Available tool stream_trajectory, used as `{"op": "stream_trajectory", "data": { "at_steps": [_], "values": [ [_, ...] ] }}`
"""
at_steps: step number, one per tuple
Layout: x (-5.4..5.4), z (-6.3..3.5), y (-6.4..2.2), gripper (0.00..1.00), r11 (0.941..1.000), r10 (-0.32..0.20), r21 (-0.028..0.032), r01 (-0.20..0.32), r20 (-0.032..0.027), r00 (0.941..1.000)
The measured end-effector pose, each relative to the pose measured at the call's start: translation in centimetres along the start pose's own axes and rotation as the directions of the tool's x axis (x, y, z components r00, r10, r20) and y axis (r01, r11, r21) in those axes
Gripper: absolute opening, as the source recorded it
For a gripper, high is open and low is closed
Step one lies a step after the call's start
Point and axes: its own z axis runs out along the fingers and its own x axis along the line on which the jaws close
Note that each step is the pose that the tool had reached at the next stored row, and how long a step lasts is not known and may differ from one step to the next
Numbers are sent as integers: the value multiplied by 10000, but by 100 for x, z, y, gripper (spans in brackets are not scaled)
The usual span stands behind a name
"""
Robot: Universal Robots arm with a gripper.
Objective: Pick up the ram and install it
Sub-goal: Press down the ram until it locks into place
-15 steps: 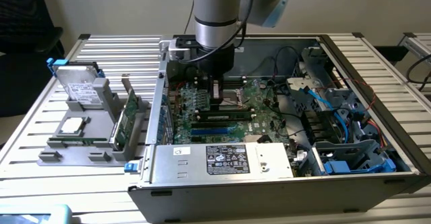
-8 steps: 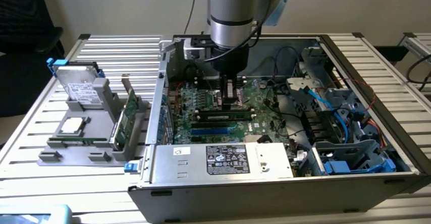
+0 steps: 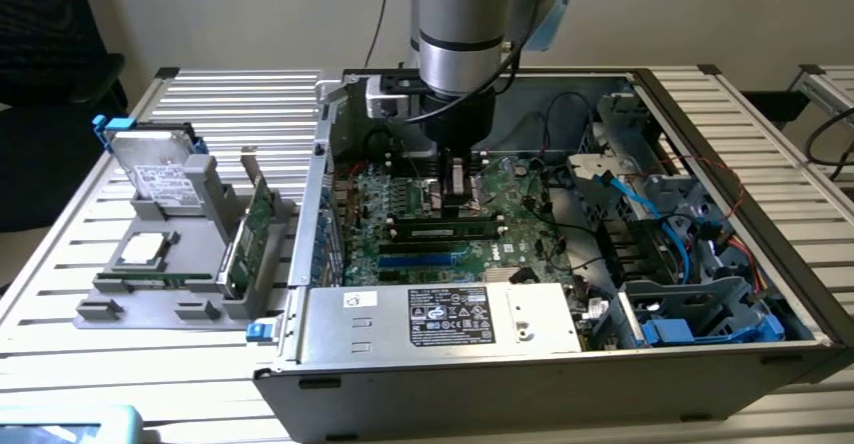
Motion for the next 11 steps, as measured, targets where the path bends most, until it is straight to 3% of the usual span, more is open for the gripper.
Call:
{"op": "stream_trajectory", "data": {
  "at_steps": [6,11],
  "values": [
    [0,0,0,11,10000,69,-6,-69,-2,10000],
    [0,0,0,11,9973,739,-51,-739,-13,9973]
  ]
}}
